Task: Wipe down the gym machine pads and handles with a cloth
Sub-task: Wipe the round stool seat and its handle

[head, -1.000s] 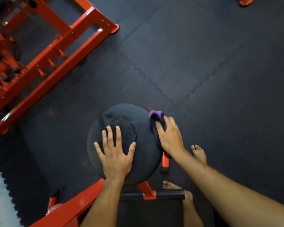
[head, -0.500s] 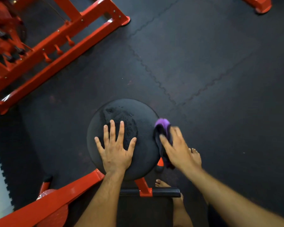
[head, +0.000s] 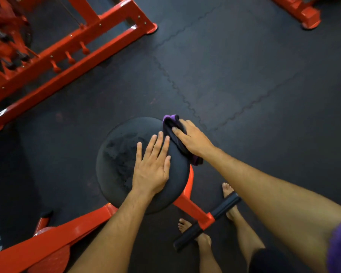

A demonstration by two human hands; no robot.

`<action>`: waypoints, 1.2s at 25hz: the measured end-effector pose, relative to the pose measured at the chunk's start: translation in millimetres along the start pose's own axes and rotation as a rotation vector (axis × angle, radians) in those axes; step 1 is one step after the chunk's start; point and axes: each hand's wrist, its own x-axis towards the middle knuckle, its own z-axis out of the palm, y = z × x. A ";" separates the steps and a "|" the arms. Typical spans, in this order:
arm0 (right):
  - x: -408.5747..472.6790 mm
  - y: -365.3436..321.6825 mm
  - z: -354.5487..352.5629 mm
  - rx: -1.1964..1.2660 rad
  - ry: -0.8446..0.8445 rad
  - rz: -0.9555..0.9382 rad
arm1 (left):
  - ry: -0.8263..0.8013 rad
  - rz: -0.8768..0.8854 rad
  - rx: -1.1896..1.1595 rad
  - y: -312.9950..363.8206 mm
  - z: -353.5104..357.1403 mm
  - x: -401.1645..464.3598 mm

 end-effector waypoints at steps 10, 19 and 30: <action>-50.1 -6.7 25.1 0.030 0.213 0.135 | 0.006 -0.536 -0.056 21.2 7.8 32.4; -92.8 23.5 -3.9 -0.062 -0.020 -0.070 | 0.062 -1.049 -0.244 31.4 -0.1 78.0; -164.3 -36.3 -85.3 -0.216 -0.017 -0.239 | -0.361 -0.573 -0.225 -67.6 -44.2 -62.4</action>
